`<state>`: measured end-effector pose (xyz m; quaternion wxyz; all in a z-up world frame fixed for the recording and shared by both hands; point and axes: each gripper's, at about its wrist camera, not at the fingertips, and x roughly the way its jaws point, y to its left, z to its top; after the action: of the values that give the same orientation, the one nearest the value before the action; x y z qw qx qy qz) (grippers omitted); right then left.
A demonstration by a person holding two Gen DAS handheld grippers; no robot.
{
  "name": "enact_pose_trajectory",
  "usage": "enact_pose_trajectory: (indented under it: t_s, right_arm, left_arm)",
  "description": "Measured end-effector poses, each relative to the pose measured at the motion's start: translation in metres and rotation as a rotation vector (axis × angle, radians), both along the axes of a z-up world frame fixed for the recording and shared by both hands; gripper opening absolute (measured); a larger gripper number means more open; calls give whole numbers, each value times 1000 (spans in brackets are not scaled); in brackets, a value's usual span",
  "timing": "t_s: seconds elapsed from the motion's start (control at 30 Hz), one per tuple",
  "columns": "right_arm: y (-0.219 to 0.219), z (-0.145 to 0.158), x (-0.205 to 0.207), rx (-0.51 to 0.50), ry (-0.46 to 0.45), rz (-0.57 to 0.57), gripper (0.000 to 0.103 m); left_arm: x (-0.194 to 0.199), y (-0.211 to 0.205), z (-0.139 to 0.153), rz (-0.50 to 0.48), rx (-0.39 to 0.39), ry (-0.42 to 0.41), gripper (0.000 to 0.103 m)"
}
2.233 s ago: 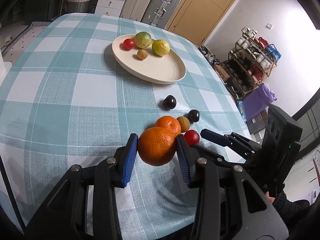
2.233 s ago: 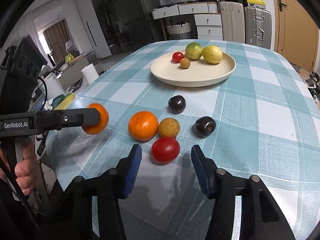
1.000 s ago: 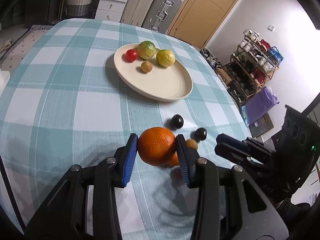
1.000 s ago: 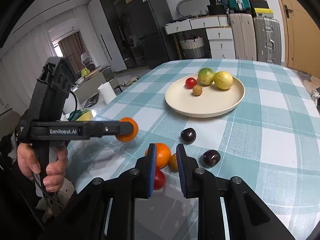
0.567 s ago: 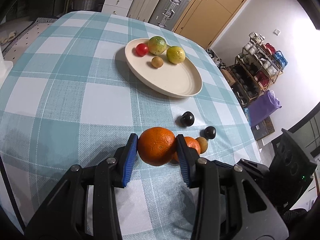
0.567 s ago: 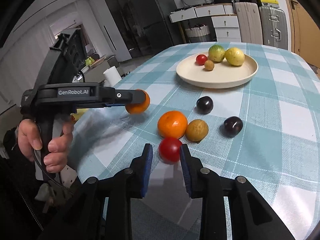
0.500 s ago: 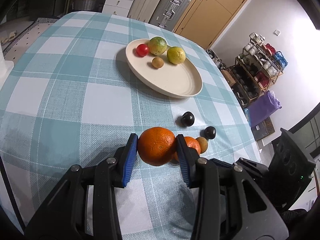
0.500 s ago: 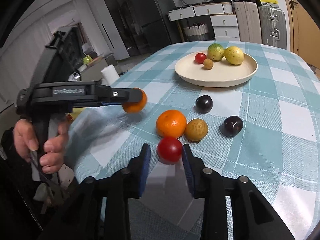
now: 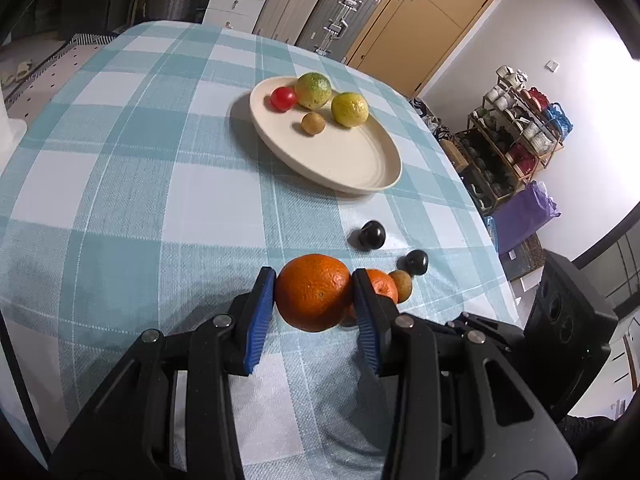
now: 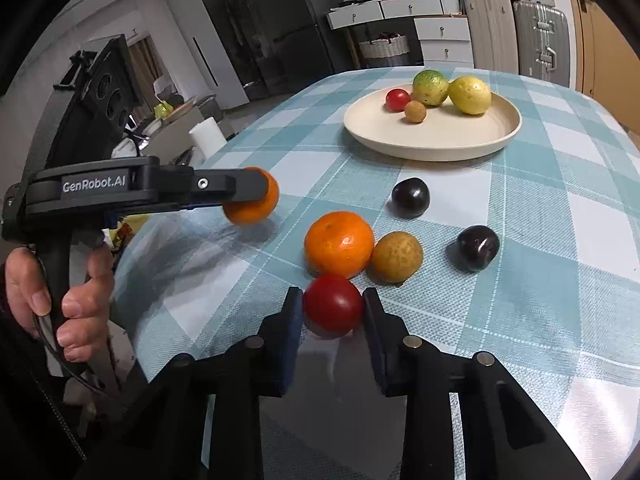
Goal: Organize fruits
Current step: 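Carry the orange and red tomato onto the cream plate and open both tools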
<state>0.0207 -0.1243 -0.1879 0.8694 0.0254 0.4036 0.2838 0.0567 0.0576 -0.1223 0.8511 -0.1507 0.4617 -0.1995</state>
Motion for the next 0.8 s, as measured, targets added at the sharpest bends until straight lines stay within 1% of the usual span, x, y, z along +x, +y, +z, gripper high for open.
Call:
enact_pose_trajectory:
  t_s: [0.17,0.3,0.5,0.57,0.63,0.73,0.8]
  right_arm:
    - [-9,23,-10,36,-87,9,29]
    - [-19,46,-1,64,-126,-13,29]
    - [-29,68,30,65,-173,-49,29]
    - [-33,72,46,64,-181,-54,29]
    - [-36,75,62,70,-179,-63,29]
    - [-39,78,83,82,-177,-75,29]
    - [-42,77,99,97,-163,-85,29]
  left_arm:
    - [10,-1,11,-8,4,-23,36]
    - [25,-6,20,-13,10,-30,36]
    - [55,-20,36,-39,20,-65,36]
    - [66,-23,39,-38,27,-64,36]
    - [80,-25,42,-40,27,-70,36]
    - [99,-29,43,-36,47,-80,36]
    - [114,-30,42,-30,52,-73,36]
